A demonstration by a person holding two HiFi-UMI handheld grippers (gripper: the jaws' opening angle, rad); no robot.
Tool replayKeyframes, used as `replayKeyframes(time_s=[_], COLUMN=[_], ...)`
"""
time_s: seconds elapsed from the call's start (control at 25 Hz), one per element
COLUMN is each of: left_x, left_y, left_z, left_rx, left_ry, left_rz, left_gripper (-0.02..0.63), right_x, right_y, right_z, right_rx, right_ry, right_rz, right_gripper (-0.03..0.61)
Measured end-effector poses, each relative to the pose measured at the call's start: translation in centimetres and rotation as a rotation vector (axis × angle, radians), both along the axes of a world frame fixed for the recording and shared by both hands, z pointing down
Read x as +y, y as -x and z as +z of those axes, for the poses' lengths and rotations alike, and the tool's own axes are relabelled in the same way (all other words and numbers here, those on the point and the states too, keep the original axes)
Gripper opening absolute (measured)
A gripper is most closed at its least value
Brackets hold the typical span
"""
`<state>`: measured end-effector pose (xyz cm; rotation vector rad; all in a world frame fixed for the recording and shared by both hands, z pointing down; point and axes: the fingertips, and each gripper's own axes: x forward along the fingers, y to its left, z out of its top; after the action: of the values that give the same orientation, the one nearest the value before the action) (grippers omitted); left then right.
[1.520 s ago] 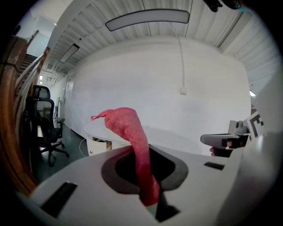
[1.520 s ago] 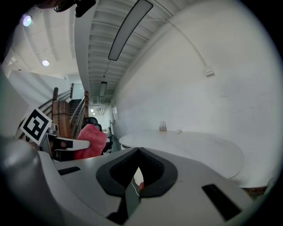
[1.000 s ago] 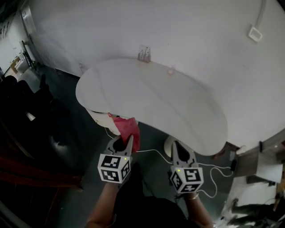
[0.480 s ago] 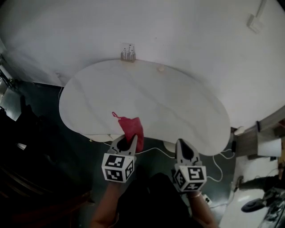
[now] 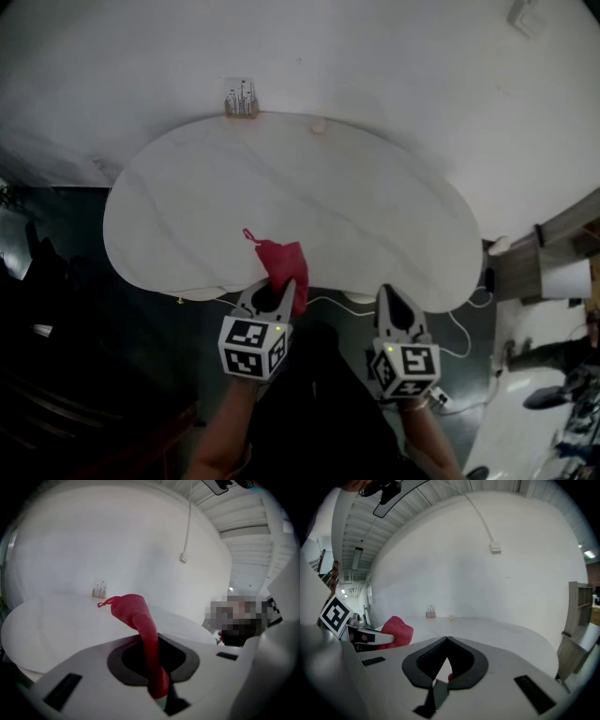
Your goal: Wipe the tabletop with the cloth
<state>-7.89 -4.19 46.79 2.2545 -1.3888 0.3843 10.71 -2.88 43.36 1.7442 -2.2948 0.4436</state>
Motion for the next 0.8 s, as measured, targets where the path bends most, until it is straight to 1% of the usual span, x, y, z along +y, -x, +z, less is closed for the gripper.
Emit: replayKeyframes(time_s=[0.16,0.4,0.56,0.68,0.8], left_x=[-1.5,-2.5,-3.4,-3.8,-4.3], left_y=[-3.1,-10.0,-14.7,-17.3,-18.2], left_z=[0.3,1.3,2.1,3.6,5.9], left_rx=[-0.011,-0.025,-0.031,-0.071,-0.133], left_ry=[0.016,0.058,0.077,0.115,0.18], left_rz=[0.078,0.232,0.32,0.364,0.37], left_gripper=[0.044,0.044,0.045,0.044,0.044], right_x=[-0.1,1.1,1.2,1.3,1.0], right_y=[-2.3,-6.7,-9.4,-11.1,-12.1], right_z=[0.3,1.0,1.3,1.6,1.7], right_rx=[-0.004,-0.018,-0.035,-0.033,-0.039], right_ry=[0.011,0.033,0.04,0.052,0.051], right_rz=[0.053,0.162,0.217,0.248,0.261], right_gripper=[0.003,0.003,0.003,0.003,0.003])
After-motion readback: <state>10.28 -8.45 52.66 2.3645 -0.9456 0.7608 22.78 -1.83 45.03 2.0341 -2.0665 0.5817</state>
